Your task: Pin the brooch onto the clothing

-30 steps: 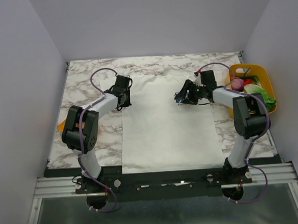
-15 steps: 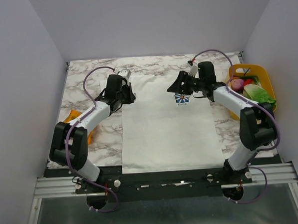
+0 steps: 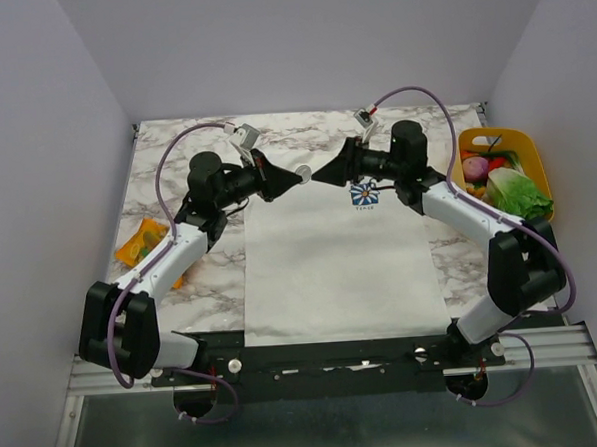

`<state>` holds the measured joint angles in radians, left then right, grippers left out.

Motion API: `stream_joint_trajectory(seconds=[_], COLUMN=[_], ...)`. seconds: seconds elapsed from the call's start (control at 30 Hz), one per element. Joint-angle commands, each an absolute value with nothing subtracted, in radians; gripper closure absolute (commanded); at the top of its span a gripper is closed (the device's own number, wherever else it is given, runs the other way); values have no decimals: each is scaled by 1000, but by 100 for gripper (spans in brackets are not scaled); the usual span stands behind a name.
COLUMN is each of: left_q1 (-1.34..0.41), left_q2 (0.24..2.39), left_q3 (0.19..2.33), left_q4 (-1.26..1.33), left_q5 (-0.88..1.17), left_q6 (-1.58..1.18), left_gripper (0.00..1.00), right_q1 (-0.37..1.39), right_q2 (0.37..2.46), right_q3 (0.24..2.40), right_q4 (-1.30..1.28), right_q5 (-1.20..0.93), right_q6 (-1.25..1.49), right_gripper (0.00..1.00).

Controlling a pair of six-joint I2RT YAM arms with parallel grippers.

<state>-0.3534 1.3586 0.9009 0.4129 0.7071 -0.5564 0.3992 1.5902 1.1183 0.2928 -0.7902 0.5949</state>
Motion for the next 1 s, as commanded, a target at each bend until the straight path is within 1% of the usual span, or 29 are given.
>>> stream_joint_trajectory(seconds=[0.0,0.13,0.27,0.4,0.47,0.5,0.53,0.6,0.73,0.77,0.8,0.87,0.97], left_q1=[-350,-350,-350,-350,-350,-350,-350,-351,-353,-353,-353,-351,-351], left_q2=[1330,1322,1321,1335,1342,1347,1350,1359,1353,1344,1338,1324,1327], left_q3=[891,896,902,896,896,897,902,917,928,930,928,930,946], left_q4=[548,557,532,578,597,610,615,620,591,581,577,577,568], left_q5=[839,845,836,847,851,859,862,871,848,839,828,815,825], left_q6=[-643,-667,-652,-684,-709,-715,-730,-735,-713,-695,-692,-687,-683], left_gripper=[100,100,100,100,100,100,100,99,85,75,70,55,50], right_q1=[407,410,414,419,423,425,426,428,428,428,428,428,428], right_q2=[1549,1540,1526,1532,1537,1536,1534,1525,1513,1513,1514,1520,1523], right_q3=[1089,1069,1049,1051,1055,1055,1054,1051,1042,1042,1043,1046,1049], right_q4=[423,506,597,620,620,617,614,606,606,600,598,592,589], right_q5=[-851,-877,-897,-919,-931,-933,-936,-936,-936,-934,-936,-946,-968], right_q6=[647,710,747,758,752,746,730,715,693,689,684,673,663], right_gripper=[36,45,46,57,78,87,99,100,99,100,100,100,99])
